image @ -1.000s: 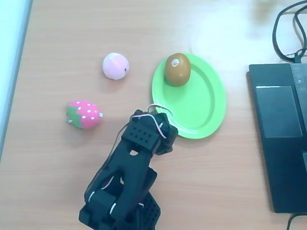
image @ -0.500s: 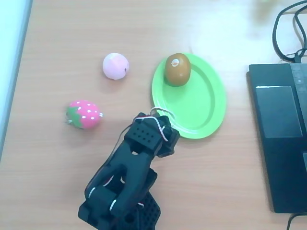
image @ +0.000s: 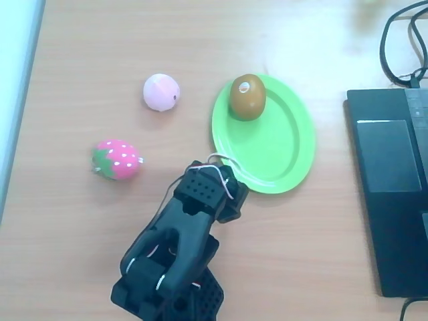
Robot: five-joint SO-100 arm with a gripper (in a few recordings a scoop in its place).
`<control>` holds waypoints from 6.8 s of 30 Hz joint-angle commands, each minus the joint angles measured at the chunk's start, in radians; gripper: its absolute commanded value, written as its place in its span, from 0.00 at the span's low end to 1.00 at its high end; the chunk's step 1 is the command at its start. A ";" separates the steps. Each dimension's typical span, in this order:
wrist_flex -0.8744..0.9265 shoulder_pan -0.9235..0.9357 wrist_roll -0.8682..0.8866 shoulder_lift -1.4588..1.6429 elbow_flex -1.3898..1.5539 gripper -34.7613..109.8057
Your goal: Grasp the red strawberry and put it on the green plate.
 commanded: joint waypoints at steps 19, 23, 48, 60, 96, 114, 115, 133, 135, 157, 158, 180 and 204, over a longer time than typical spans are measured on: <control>-0.037 -0.035 -0.018 0.020 0.072 0.52; -0.037 -0.038 -0.018 0.021 0.074 0.52; -0.037 -0.034 -0.014 0.037 0.074 0.45; -0.037 -0.034 0.032 0.087 0.049 0.41; -0.218 -0.069 0.407 -0.368 -0.322 0.39; -0.216 -0.002 0.557 -0.838 -0.704 0.40; -0.216 0.002 0.563 -0.854 -0.719 0.40; -0.212 0.029 0.572 -0.973 -0.831 0.47; -0.212 0.029 0.569 -0.973 -0.833 0.48; -0.212 -0.015 0.568 -0.815 -0.756 0.56; -0.212 -0.021 0.569 -0.798 -0.744 0.56; -0.376 -0.350 0.652 -0.029 -0.310 0.31; -0.209 -0.574 0.980 0.741 0.446 0.18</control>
